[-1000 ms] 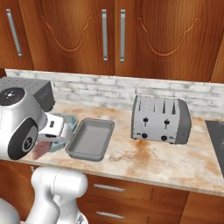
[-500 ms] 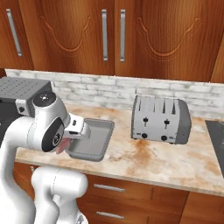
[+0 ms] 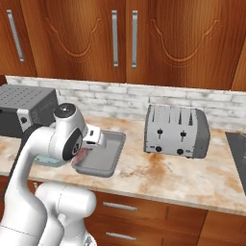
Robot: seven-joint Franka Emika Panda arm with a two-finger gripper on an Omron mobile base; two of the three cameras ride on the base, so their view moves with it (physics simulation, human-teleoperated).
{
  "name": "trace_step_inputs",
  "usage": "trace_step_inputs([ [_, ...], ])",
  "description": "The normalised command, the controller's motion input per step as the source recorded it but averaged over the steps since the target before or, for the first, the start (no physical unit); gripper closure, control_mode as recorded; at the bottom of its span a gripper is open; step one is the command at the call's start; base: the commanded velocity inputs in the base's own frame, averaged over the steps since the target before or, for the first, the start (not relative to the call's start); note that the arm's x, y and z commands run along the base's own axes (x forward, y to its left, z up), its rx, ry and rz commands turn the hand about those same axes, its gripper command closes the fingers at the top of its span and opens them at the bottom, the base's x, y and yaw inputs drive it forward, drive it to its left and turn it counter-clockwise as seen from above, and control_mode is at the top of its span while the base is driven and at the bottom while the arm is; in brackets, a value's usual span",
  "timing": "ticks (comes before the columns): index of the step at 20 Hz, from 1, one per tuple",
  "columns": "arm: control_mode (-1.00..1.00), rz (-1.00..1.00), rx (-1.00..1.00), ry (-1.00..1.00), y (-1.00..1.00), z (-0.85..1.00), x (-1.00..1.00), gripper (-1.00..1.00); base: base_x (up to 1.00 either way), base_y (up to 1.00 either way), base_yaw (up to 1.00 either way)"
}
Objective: Place one lemon and one steak in each tupperware on the nearby counter, to pack two identical lunches.
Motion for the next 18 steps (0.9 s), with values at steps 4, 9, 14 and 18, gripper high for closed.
trace_step_inputs([
  [4,-1.00,0.00,0.00,0.00,0.00,-0.19,0.60,1.00,0.00,0.00,0.00],
  [9,-1.00,0.00,0.00,0.00,0.00,-0.24,0.67,1.00,0.00,0.00,0.00],
  [14,-1.00,0.00,0.00,0.00,0.00,-0.29,0.65,1.00,0.00,0.00,0.00],
  [18,-1.00,0.00,0.00,0.01,0.00,-0.26,0.63,1.00,0.00,0.00,0.00],
])
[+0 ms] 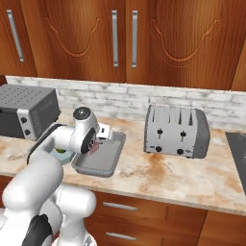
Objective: Place one lemon and one steak in each tupperware on the nearby counter, to pack two identical lunches.
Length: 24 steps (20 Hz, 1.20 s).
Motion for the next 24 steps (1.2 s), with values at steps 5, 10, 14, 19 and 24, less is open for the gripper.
trace_step_inputs([
  [5,-1.00,0.00,0.00,0.02,0.00,-0.28,0.60,1.00,0.00,0.00,0.00],
  [10,-1.00,0.00,0.00,0.05,0.00,-0.34,0.43,1.00,0.00,0.00,0.00],
  [14,-1.00,0.00,0.00,0.06,0.00,-0.30,0.39,1.00,0.00,0.00,0.00],
  [19,-1.00,0.00,0.00,0.06,0.04,-0.18,0.41,1.00,0.00,0.00,0.00],
  [24,-1.00,0.00,0.00,0.09,0.10,-0.21,0.35,1.00,0.00,0.00,0.00],
])
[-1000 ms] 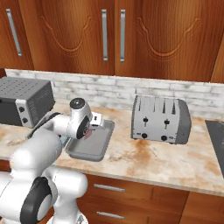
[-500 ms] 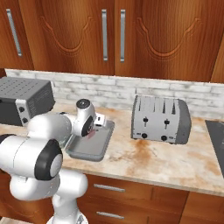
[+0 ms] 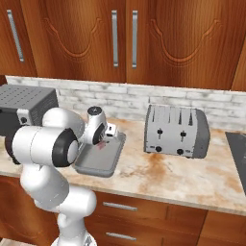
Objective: Place one lemon and one steak in each tupperware on the nearby counter, to pack two identical lunches.
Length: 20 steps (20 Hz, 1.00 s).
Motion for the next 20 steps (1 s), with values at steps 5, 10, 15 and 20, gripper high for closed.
trace_step_inputs([
  [5,-1.00,0.00,0.00,0.06,0.00,-0.32,0.19,-1.00,0.00,0.00,0.00],
  [10,-1.00,0.00,0.00,0.03,0.00,-0.20,0.21,-1.00,0.00,0.00,0.00],
  [15,-1.00,0.00,0.00,0.00,0.00,0.26,-0.26,-1.00,0.00,0.00,0.00],
  [20,-1.00,0.00,0.00,0.01,-0.09,0.77,-0.63,-1.00,0.00,0.00,0.00],
])
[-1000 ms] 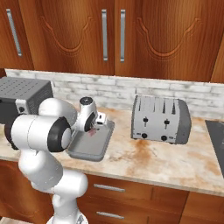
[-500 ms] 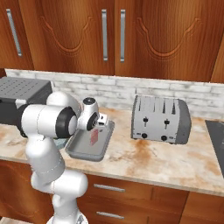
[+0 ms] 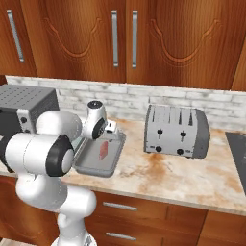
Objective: Place one lemon and one steak in each tupperware on the nearby counter, to pack two identical lunches.
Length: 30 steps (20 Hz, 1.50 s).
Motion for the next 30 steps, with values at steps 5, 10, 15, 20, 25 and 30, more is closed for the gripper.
trace_step_inputs([
  [5,-1.00,0.00,0.00,0.05,-0.29,0.99,-0.64,-1.00,0.00,0.00,0.00],
  [10,-1.00,0.02,0.00,0.02,-0.11,0.77,-0.81,-1.00,0.00,0.00,0.00],
  [15,-1.00,0.05,0.00,0.00,0.00,0.80,-0.84,-1.00,0.00,0.00,0.00],
  [20,-1.00,0.03,-0.01,-0.01,0.00,0.47,-0.99,-1.00,0.00,0.00,0.00],
  [25,1.00,0.00,0.00,0.00,0.00,0.00,0.00,-1.00,-1.00,0.00,0.05],
  [30,1.00,0.00,0.00,0.00,0.00,0.00,0.00,-1.00,-1.00,0.00,0.07],
])
